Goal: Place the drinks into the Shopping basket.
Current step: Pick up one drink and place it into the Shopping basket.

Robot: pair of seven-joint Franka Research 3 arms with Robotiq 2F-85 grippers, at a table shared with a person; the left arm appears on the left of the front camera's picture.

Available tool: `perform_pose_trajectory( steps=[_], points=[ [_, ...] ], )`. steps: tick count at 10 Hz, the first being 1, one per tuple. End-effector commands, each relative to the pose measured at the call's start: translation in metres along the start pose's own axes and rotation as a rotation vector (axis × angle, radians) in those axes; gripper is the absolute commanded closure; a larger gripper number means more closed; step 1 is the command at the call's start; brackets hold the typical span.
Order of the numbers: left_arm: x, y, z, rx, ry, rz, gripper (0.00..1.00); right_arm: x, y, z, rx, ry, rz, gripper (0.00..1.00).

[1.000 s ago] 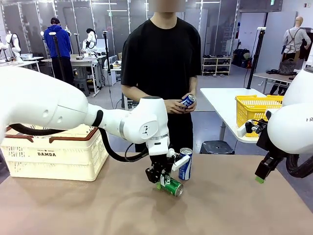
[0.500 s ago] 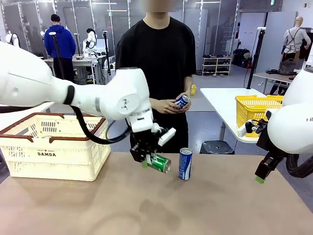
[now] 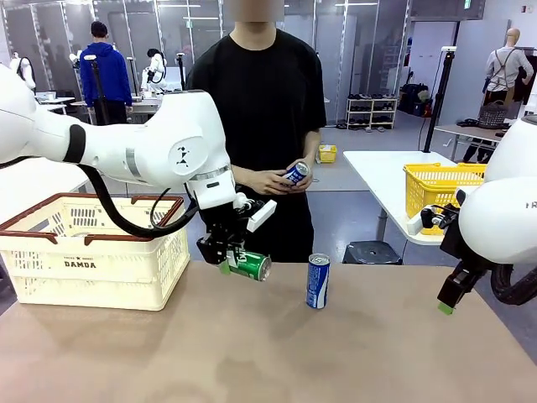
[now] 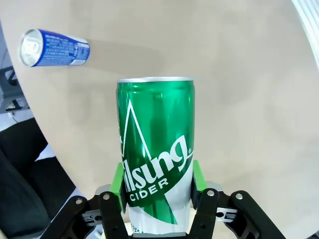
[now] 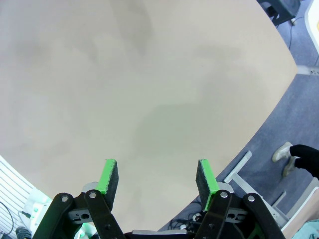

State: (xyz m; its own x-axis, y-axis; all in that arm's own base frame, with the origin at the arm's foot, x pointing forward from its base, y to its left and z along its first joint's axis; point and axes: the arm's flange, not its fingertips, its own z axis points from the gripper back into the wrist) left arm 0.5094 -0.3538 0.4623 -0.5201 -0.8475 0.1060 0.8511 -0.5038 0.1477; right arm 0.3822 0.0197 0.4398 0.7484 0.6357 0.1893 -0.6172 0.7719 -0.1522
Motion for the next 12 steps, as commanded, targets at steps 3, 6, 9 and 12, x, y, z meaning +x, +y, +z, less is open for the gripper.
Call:
perform_pose_trajectory(
  steps=[3, 6, 9, 12],
  points=[
    [0.006, 0.008, -0.004, 0.006, -0.006, -0.015, 1.0, -0.002, -0.001, 0.0, 0.002, -0.002, -0.004, 0.21],
    [0.006, 0.004, -0.007, -0.031, 0.061, -0.02, 0.42, -0.002, -0.001, 0.0, 0.002, -0.002, -0.004, 0.21],
    [-0.019, 0.003, 0.055, 0.038, 0.082, 0.029, 0.42, -0.002, -0.001, 0.0, 0.002, -0.002, -0.004, 0.21],
    [-0.074, 0.0, 0.117, 0.084, 0.134, 0.172, 0.42, -0.002, -0.001, 0.0, 0.002, -0.002, -0.004, 0.21]
  ],
)
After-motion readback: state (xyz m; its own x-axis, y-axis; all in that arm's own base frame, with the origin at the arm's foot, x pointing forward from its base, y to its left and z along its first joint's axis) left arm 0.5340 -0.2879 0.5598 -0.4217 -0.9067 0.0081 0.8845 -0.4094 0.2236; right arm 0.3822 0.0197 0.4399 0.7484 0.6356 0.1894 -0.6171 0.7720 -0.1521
